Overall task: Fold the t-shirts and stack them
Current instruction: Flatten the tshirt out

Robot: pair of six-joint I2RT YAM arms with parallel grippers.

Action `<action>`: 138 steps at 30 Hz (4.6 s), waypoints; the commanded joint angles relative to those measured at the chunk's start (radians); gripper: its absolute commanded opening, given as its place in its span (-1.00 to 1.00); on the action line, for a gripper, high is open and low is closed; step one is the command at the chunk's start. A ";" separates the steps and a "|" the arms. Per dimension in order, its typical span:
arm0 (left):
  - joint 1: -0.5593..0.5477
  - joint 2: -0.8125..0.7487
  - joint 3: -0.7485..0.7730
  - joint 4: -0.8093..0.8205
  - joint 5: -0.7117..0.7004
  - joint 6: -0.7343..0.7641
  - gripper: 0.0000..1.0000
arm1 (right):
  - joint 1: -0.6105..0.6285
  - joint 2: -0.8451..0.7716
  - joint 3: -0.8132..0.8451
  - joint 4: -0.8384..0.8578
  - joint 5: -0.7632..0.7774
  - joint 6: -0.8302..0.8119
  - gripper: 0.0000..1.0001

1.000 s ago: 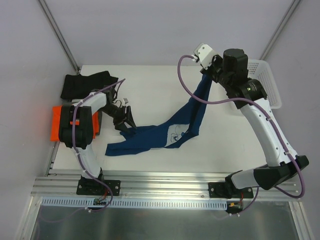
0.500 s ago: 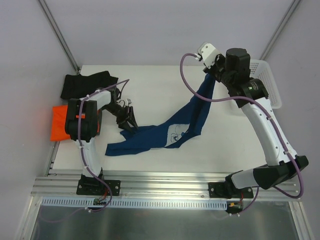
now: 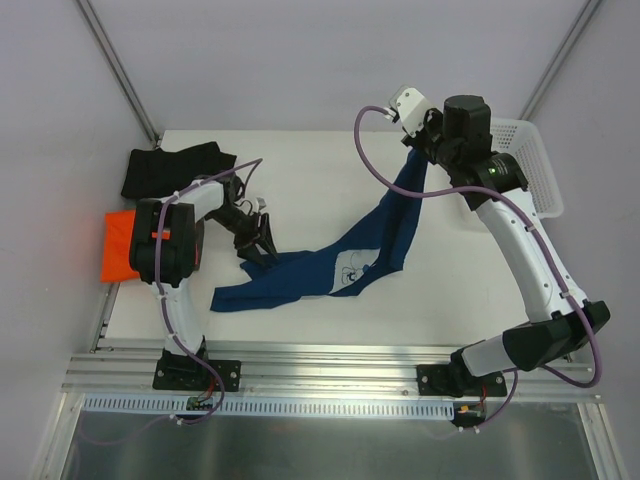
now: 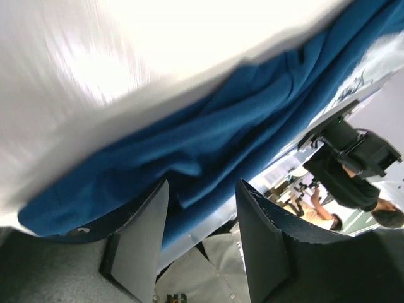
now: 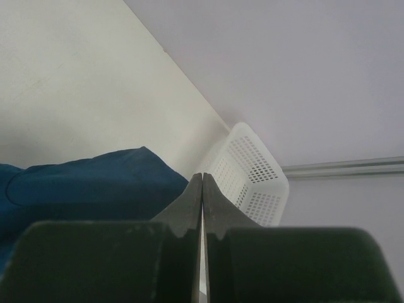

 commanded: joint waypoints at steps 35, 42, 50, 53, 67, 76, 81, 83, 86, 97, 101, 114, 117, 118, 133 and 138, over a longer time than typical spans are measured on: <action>0.039 -0.068 0.473 -0.082 -0.257 0.175 -1.00 | -0.059 -0.020 0.044 0.080 0.015 -0.036 -0.99; 0.052 -0.145 0.547 -0.074 -0.347 0.235 -1.00 | -0.080 0.000 0.068 0.126 0.058 -0.081 -0.99; 0.053 -0.192 0.638 -0.014 -0.511 0.241 -1.00 | -0.189 0.003 0.061 0.229 0.181 -0.122 -0.99; 0.053 -0.196 0.722 0.007 -0.594 0.262 -1.00 | -0.232 -0.026 0.045 0.245 0.193 -0.127 -0.99; 0.001 -0.295 0.446 -0.008 -0.463 0.255 -0.97 | -0.258 -0.142 -0.135 0.155 0.083 -0.044 -0.99; -0.020 -0.335 0.282 -0.056 -0.375 0.242 0.73 | -0.257 -0.175 -0.190 0.091 0.006 -0.016 -0.99; -0.019 -0.268 0.342 -0.059 -0.389 0.245 0.73 | -0.258 -0.169 -0.176 0.089 0.005 -0.016 -0.99; -0.019 -0.243 0.337 -0.060 -0.375 0.239 0.38 | -0.257 -0.161 -0.169 0.089 0.005 -0.016 -0.99; -0.020 -0.226 0.302 -0.079 -0.296 0.219 -0.08 | -0.257 -0.156 -0.161 0.089 0.008 -0.018 -0.99; -0.144 -0.120 0.194 -0.240 -0.031 0.258 0.17 | -0.254 -0.106 -0.109 0.084 -0.024 0.034 -0.99; -0.195 -0.087 0.222 -0.246 -0.011 0.261 0.05 | -0.235 -0.054 -0.048 0.086 -0.025 0.034 -0.99; -0.353 0.110 0.309 -0.286 -0.160 0.331 -0.09 | -0.161 0.081 0.126 0.094 -0.006 0.024 -0.99; -0.353 0.133 0.306 -0.287 -0.162 0.337 -0.09 | -0.163 0.086 0.133 0.095 -0.005 0.025 -0.99; -0.353 0.133 0.305 -0.286 -0.162 0.337 -0.09 | -0.163 0.085 0.132 0.094 -0.006 0.025 -0.99; -0.346 0.272 0.398 -0.267 -0.162 0.324 -0.02 | -0.160 0.095 0.146 0.094 -0.002 0.025 -0.99; -0.349 0.303 0.424 -0.269 -0.157 0.319 -0.08 | -0.160 0.092 0.135 0.092 0.000 0.025 -0.99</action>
